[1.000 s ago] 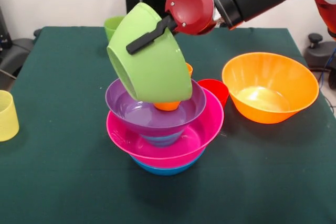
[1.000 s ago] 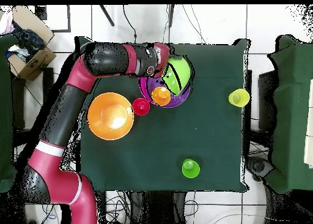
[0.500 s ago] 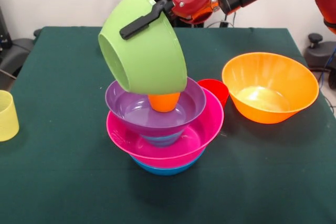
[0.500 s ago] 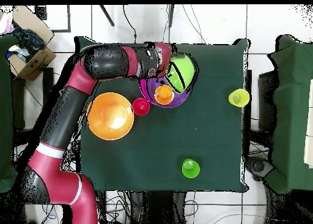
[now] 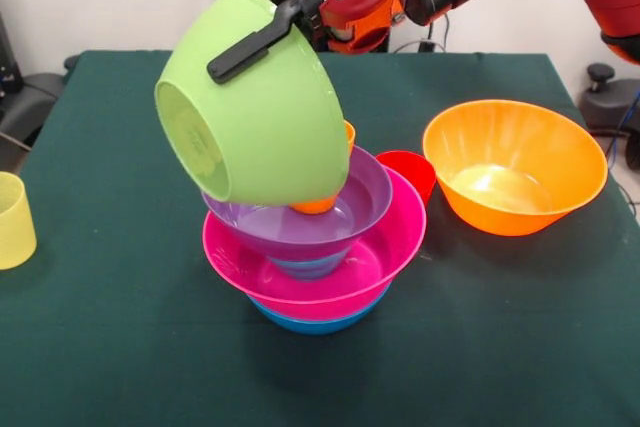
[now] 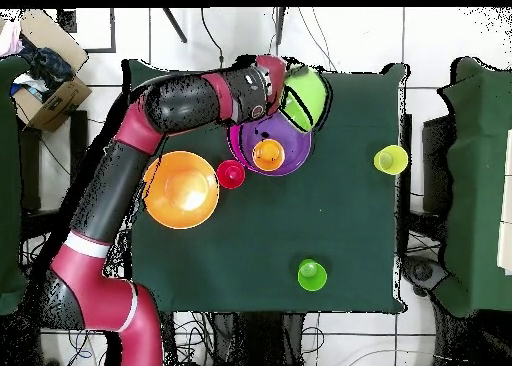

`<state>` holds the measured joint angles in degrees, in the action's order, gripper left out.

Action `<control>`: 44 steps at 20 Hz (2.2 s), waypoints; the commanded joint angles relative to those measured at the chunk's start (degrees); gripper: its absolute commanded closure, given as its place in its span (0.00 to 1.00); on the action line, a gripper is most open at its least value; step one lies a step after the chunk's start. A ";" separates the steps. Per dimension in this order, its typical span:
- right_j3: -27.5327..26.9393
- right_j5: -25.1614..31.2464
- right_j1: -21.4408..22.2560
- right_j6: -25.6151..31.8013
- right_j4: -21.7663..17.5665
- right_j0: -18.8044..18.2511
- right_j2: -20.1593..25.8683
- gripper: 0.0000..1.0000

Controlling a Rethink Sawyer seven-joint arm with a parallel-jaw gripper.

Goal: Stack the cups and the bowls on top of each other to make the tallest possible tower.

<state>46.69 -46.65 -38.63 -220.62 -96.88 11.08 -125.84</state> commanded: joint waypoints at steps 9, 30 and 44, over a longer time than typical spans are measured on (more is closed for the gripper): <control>-0.50 9.52 -2.25 -10.80 7.43 1.01 1.64 1.00; 4.28 15.37 -0.88 4.61 17.34 4.55 9.27 1.00; 1.54 22.19 1.54 10.63 18.48 4.54 12.56 1.00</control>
<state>54.45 -28.46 -39.81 -220.61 -79.72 15.61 -119.01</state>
